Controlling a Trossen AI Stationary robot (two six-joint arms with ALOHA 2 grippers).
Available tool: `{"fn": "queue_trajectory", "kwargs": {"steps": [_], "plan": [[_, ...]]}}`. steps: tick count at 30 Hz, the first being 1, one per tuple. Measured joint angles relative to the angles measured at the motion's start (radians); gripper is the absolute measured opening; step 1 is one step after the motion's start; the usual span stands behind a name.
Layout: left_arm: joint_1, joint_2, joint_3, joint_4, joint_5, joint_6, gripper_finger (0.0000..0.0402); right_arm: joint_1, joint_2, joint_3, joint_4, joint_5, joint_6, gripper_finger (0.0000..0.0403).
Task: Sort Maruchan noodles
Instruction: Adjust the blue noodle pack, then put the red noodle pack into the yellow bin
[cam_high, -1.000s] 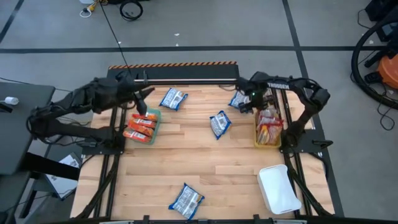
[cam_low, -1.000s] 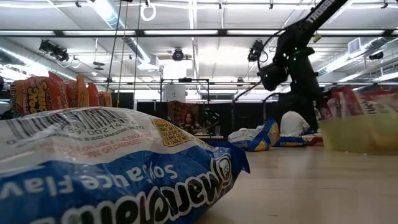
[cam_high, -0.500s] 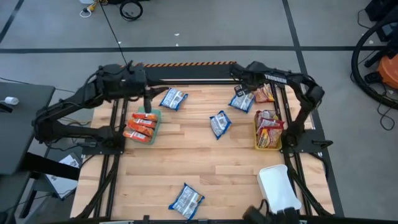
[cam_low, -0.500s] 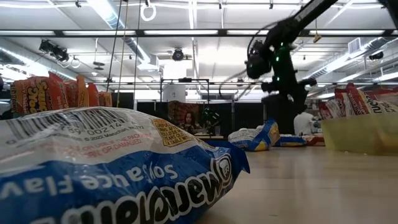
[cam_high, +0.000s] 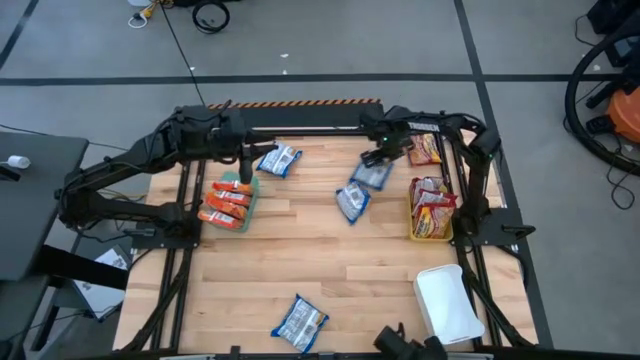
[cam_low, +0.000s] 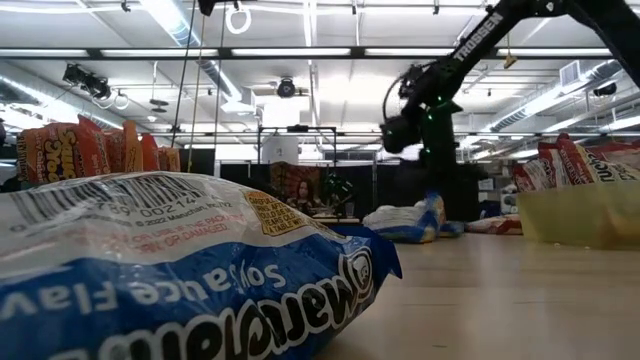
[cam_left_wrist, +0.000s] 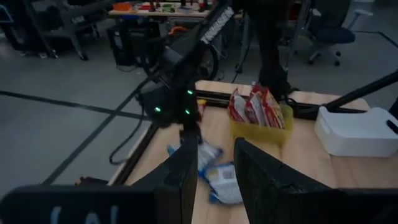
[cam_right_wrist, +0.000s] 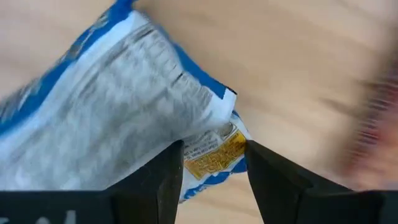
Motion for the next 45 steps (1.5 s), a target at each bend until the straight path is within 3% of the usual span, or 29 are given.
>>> {"fn": "queue_trajectory", "kwargs": {"steps": [3, 8, 11, 15, 20, 23, 27, 31, 36, 41, 45], "plan": [[0.000, 0.000, 0.000, 0.008, -0.010, 0.024, 0.0109, 0.042, -0.046, -0.001, 0.046, 0.022, 0.002, 0.0178], [0.000, 0.000, 0.000, 0.038, -0.013, 0.028, 0.0109, 0.042, -0.115, 0.000, -0.016, 0.287, 0.016, 0.0178], [0.000, 0.000, 0.000, 0.042, -0.013, 0.029, 0.0109, 0.013, -0.124, -0.001, -0.125, 0.370, -0.069, 0.0178], [0.000, -0.001, 0.000, 0.028, -0.013, 0.040, 0.0109, -0.029, -0.124, -0.047, -0.207, 0.386, -0.246, 0.0178], [0.000, -0.009, 0.000, -0.010, -0.013, 0.051, 0.0109, -0.037, -0.124, -0.153, -0.251, 0.384, -0.356, 0.0178], [0.000, -0.014, 0.000, -0.007, -0.013, 0.054, 0.0109, -0.033, -0.123, -0.232, -0.167, 0.384, -0.396, 0.0178], [0.000, -0.016, 0.000, -0.005, -0.013, 0.057, 0.0109, -0.019, -0.123, -0.299, -0.043, 0.510, -0.399, 0.0178], [0.000, -0.017, 0.000, -0.004, -0.013, 0.057, 0.0109, -0.010, -0.119, -0.321, 0.075, 0.482, -0.479, 0.0170], [0.000, -0.024, 0.000, -0.006, -0.013, 0.024, 0.0109, -0.011, -0.116, -0.330, 0.112, 0.479, -0.479, 0.0125], [-0.002, -0.051, 0.000, -0.005, 0.031, 0.018, 0.0109, -0.005, -0.126, -0.283, 0.060, 0.478, -0.431, 0.0024], [-0.003, -0.063, 0.000, -0.026, 0.082, -0.016, 0.0109, 0.017, -0.164, -0.175, -0.055, 0.489, -0.442, 0.0011]]}}
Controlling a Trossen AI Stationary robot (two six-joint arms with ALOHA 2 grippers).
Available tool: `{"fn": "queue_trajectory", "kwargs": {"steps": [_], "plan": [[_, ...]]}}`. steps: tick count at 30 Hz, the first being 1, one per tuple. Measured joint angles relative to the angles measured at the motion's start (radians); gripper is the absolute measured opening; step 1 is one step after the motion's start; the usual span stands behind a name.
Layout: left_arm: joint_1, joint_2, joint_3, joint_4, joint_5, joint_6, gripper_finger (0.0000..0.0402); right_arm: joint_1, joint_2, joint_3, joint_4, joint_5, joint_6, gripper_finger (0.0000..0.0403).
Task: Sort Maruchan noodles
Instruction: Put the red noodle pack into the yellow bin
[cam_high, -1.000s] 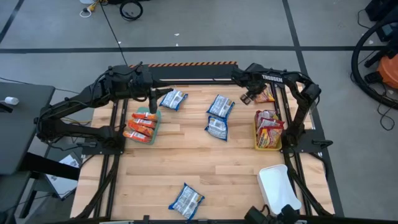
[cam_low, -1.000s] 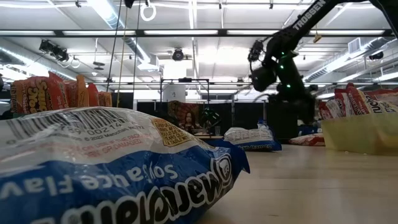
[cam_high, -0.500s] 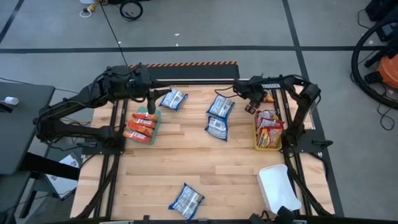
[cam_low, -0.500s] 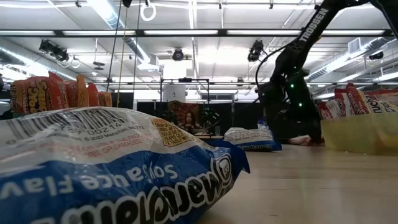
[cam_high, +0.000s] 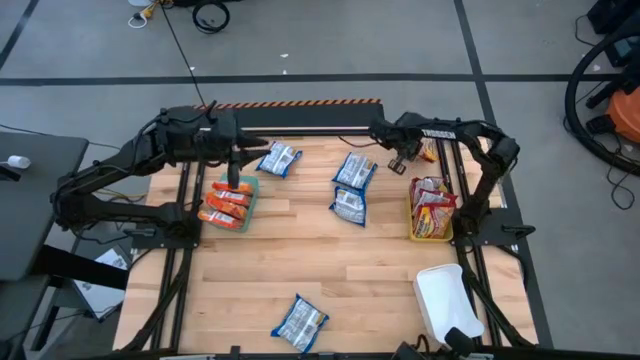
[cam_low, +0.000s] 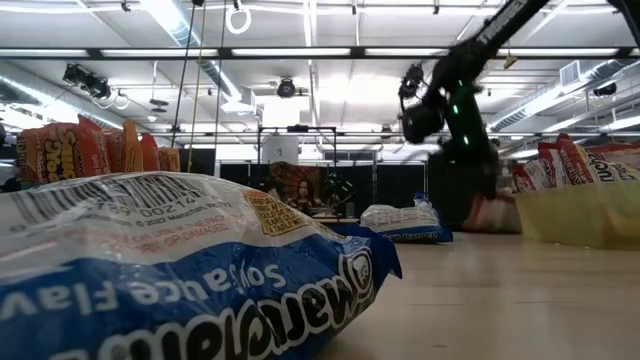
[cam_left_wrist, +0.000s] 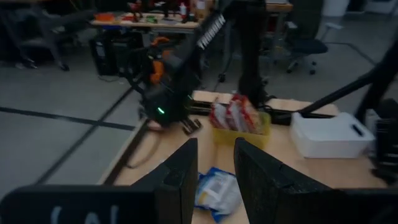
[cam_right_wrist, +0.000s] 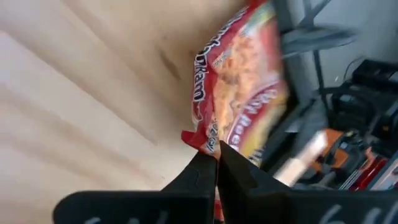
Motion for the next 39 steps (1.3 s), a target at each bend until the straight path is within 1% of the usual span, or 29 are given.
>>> {"fn": "queue_trajectory", "kwargs": {"steps": [4, 7, 9, 13, 16, 18, 20, 24, 29, 32, 35, 39], "plan": [[-0.004, -0.018, 0.000, -0.109, 0.044, -0.064, 0.0109, 0.023, -0.051, 0.178, -0.178, -0.022, -0.020, 0.0006], [-0.040, -0.034, 0.000, -0.194, 0.056, -0.082, 0.0109, 0.052, -0.081, 0.324, -0.323, -0.057, -0.026, 0.0007], [-0.074, -0.041, 0.000, -0.204, 0.057, -0.097, 0.0109, 0.077, -0.104, 0.418, -0.402, -0.093, -0.022, 0.0005], [-0.154, -0.045, 0.000, -0.190, 0.055, -0.124, 0.0109, 0.129, -0.150, 0.576, -0.514, -0.230, -0.002, 0.0005], [-0.215, -0.044, 0.000, -0.167, 0.036, -0.161, 0.0109, 0.181, -0.199, 0.637, -0.521, -0.352, 0.014, 0.0005], [-0.255, -0.043, 0.000, -0.129, -0.001, -0.182, 0.0109, 0.221, -0.240, 0.656, -0.520, -0.439, 0.024, 0.0004], [-0.289, -0.042, 0.000, -0.086, -0.043, -0.201, 0.0109, 0.270, -0.281, 0.659, -0.520, -0.504, 0.040, 0.0004], [-0.352, -0.042, 0.000, 0.056, -0.124, -0.227, 0.0109, 0.377, -0.358, 0.659, -0.525, -0.578, 0.084, 0.0004], [-0.429, -0.020, 0.000, 0.241, -0.241, -0.227, 0.0109, 0.504, -0.434, 0.659, -0.525, -0.665, 0.082, 0.0004], [-0.470, 0.013, 0.000, 0.331, -0.274, -0.227, 0.0109, 0.572, -0.468, 0.654, -0.523, -0.697, 0.077, 0.0004], [-0.511, 0.054, 0.000, 0.398, -0.290, -0.232, 0.0109, 0.639, -0.508, 0.602, -0.523, -0.724, 0.057, 0.0003], [-0.568, 0.108, 0.000, 0.480, -0.326, -0.238, 0.0109, 0.713, -0.572, 0.456, -0.524, -0.763, 0.061, 0.0003]]}}
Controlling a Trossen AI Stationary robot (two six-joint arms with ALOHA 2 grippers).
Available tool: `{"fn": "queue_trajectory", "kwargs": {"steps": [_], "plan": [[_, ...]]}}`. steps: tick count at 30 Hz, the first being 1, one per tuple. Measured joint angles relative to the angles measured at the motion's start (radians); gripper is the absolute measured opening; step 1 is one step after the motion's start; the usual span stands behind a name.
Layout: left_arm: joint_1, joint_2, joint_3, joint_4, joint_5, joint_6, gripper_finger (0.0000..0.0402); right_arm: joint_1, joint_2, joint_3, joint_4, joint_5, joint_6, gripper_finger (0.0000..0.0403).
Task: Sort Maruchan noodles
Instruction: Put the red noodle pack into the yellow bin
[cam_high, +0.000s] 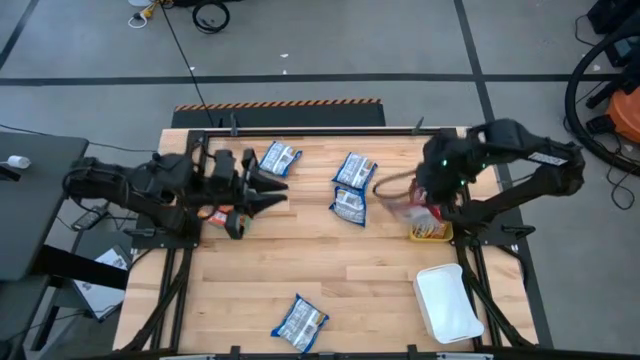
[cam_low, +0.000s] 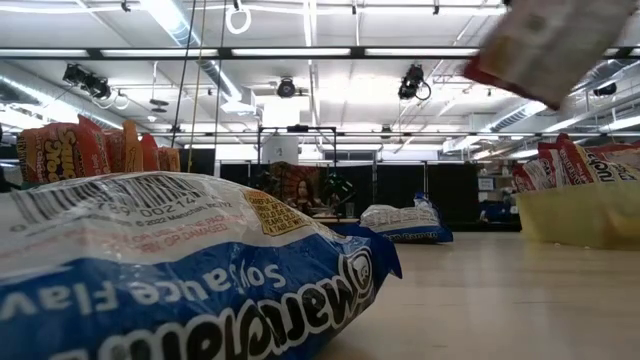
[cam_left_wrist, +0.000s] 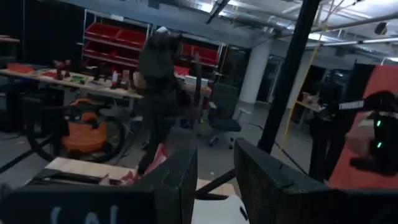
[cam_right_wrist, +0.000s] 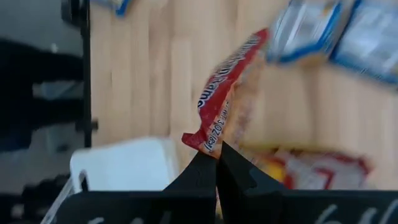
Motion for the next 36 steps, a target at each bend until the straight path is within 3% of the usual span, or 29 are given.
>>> {"fn": "queue_trajectory", "kwargs": {"steps": [7, 11, 15, 20, 26, 30, 36], "plan": [[-0.079, 0.055, 0.000, 0.014, -0.143, -0.044, 0.0109, 0.078, -0.129, -0.306, -0.002, -0.119, 0.211, 0.0003], [-0.110, 0.066, 0.000, 0.014, -0.188, -0.045, 0.0109, 0.115, -0.193, -0.405, 0.000, -0.109, 0.301, 0.0003], [-0.126, 0.066, 0.000, 0.013, -0.199, -0.044, 0.0109, 0.140, -0.206, -0.418, -0.001, -0.110, 0.308, 0.0003], [-0.128, 0.060, 0.000, 0.008, -0.199, -0.038, 0.0109, 0.161, -0.178, -0.298, 0.001, -0.106, 0.247, 0.0003], [-0.125, 0.057, 0.000, 0.008, -0.200, -0.030, 0.0109, 0.165, -0.153, -0.183, 0.004, 0.069, -0.064, 0.0003], [-0.126, 0.057, 0.000, 0.009, -0.199, -0.047, 0.0109, 0.156, -0.154, -0.234, 0.001, 0.084, -0.156, 0.0003], [-0.127, 0.057, 0.000, 0.009, -0.199, -0.089, 0.0109, 0.151, -0.221, -0.403, 0.001, 0.017, -0.042, 0.0003]]}}
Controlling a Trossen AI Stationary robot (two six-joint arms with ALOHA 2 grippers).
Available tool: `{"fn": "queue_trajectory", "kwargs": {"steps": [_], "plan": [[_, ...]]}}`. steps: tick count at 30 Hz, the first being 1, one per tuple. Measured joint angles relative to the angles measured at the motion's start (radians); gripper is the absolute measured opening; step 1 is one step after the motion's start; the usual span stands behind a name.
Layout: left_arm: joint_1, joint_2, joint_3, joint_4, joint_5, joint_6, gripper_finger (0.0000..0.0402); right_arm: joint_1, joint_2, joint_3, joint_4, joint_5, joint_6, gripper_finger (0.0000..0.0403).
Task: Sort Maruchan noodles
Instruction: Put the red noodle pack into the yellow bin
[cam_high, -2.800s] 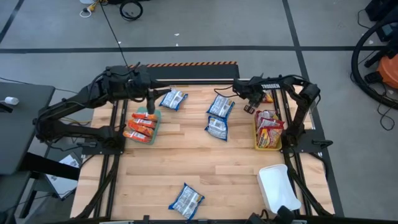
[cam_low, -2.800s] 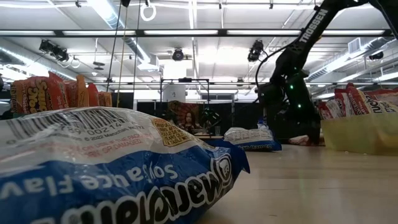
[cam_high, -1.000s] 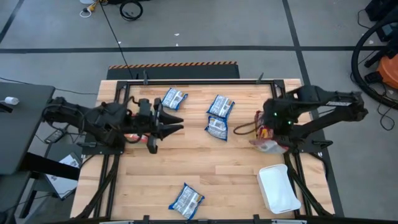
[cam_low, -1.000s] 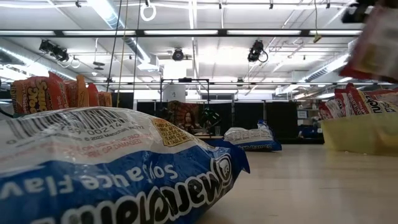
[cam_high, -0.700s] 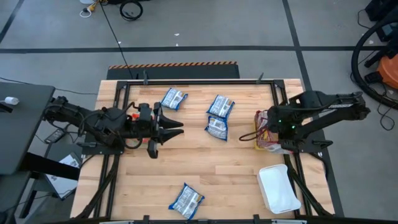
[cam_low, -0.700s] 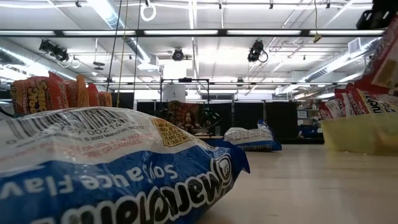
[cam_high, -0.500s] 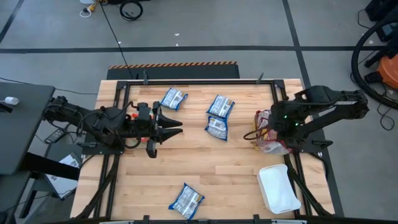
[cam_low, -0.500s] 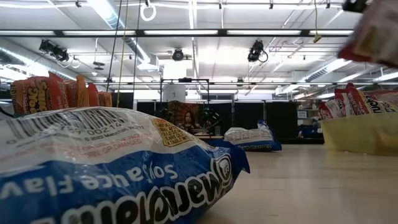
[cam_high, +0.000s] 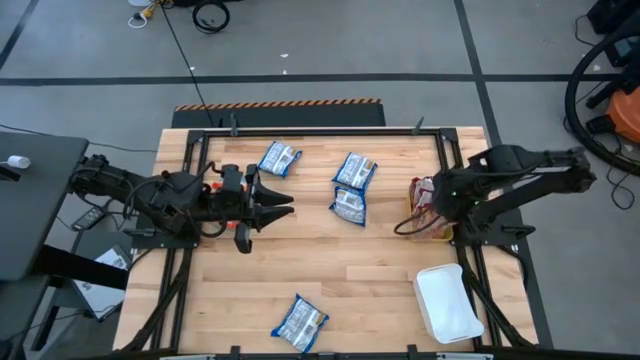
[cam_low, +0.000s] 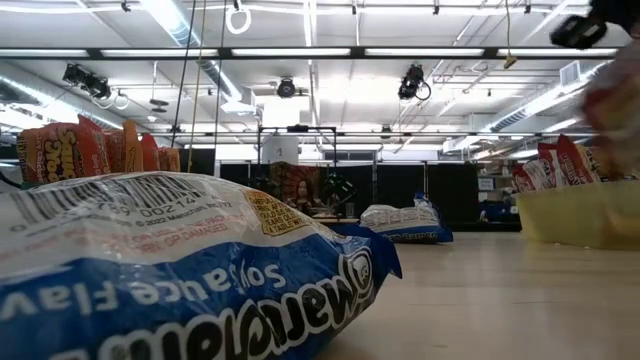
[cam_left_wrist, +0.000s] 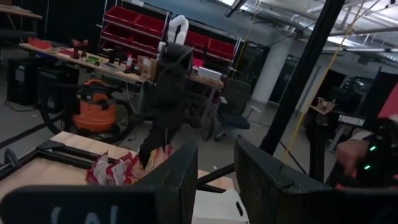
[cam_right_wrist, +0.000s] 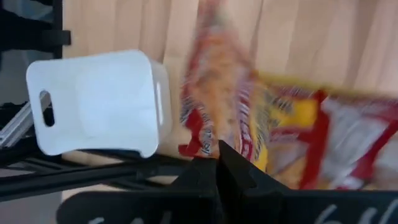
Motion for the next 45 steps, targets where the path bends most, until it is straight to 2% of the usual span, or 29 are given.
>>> {"fn": "queue_trajectory", "kwargs": {"steps": [5, 11, 17, 21, 25, 28, 33, 42, 45], "plan": [[0.000, 0.000, 0.000, 0.001, 0.000, -0.005, 0.0109, 0.000, -0.082, -0.090, -0.004, -0.074, 0.151, 0.0003], [0.000, 0.000, 0.000, 0.010, -0.018, -0.005, 0.0109, 0.003, -0.109, -0.029, 0.003, -0.087, 0.266, 0.0003], [0.000, 0.000, 0.000, 0.011, -0.026, -0.006, 0.0109, 0.003, -0.107, -0.115, 0.000, -0.039, 0.126, 0.0003], [-0.006, 0.000, 0.000, 0.010, -0.022, -0.031, 0.0109, 0.003, -0.102, -0.176, -0.007, -0.039, 0.116, 0.0003], [-0.013, -0.002, 0.000, 0.009, -0.015, -0.031, 0.0109, 0.004, -0.085, -0.090, 0.000, -0.029, 0.105, 0.0003], [-0.013, -0.002, 0.000, 0.010, -0.014, -0.032, 0.0109, 0.004, -0.079, -0.013, 0.004, 0.025, 0.046, 0.0003], [-0.013, -0.003, 0.000, 0.026, -0.015, -0.056, 0.0109, -0.006, -0.120, -0.042, 0.000, 0.059, -0.058, 0.0003], [-0.024, -0.003, 0.000, 0.044, -0.014, -0.058, 0.0109, -0.006, -0.193, -0.170, -0.001, -0.010, 0.043, 0.0003], [-0.023, -0.003, 0.000, 0.045, -0.014, -0.055, 0.0109, -0.006, -0.181, -0.195, 0.000, 0.025, 0.028, 0.0003]]}}
